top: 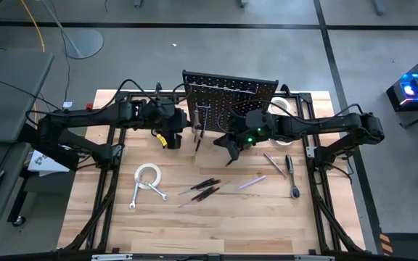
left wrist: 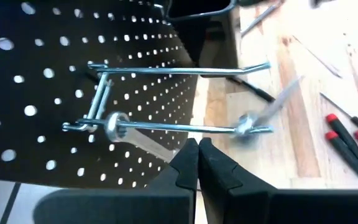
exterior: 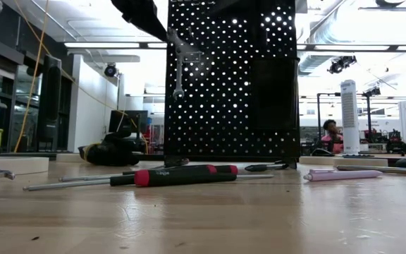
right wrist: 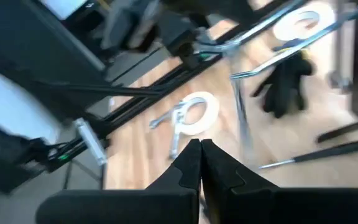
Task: Hang tools onto peg board
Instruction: Hang the silver wrench on the peg board
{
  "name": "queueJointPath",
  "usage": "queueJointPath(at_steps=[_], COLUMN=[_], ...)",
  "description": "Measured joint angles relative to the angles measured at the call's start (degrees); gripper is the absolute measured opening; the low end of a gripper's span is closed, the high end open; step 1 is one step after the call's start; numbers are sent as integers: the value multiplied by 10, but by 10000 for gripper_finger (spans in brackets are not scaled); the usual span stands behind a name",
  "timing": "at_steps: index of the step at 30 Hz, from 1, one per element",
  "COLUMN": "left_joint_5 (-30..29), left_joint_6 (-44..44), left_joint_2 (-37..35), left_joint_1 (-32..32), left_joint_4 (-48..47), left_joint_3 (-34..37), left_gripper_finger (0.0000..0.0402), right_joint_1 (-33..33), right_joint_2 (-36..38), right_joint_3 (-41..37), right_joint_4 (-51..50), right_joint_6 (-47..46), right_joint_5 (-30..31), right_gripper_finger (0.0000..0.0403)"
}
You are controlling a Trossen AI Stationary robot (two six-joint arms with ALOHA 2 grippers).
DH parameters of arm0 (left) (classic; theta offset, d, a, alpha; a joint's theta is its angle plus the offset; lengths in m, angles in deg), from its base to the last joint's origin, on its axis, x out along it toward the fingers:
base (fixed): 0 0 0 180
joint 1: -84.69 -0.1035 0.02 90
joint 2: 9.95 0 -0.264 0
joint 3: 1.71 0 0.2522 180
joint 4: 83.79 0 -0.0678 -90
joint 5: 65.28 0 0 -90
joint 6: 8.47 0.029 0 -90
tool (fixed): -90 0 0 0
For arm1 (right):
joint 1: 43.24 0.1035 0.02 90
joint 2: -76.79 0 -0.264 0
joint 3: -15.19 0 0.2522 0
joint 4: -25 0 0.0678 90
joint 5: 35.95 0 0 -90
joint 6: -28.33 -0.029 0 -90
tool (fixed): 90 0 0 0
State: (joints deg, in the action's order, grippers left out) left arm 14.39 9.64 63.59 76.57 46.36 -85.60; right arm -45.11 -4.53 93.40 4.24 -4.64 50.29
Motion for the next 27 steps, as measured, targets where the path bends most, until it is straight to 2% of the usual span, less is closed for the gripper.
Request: queueJointPath(at_steps=[8, 12, 20, 23, 27], left_joint_5=[-7, -7, -8, 3, 33], left_joint_6=[0, -16, -136, -191, -229], left_joint_2=[0, -9, -53, -68, -77], left_joint_1=[-1, 0, 0, 12, 44], left_joint_4=[-3, -41, -182, -177, -124], left_joint_3=[0, 0, 0, 0, 12], left_gripper_finger=[0, 0, 0, 0, 0], right_joint_1=[0, 0, 0, -2, -7], right_joint_2=[0, 0, 0, 0, 0], right_joint_3=[0, 0, 0, 0, 0], right_joint_4=[-10, -11, -31, -31, -31], right_joint_6=[-2, -2, 12, 19, 20], right_joint_5=[20, 20, 21, 20, 18], right_gripper_finger=[0, 0, 0, 0, 0])
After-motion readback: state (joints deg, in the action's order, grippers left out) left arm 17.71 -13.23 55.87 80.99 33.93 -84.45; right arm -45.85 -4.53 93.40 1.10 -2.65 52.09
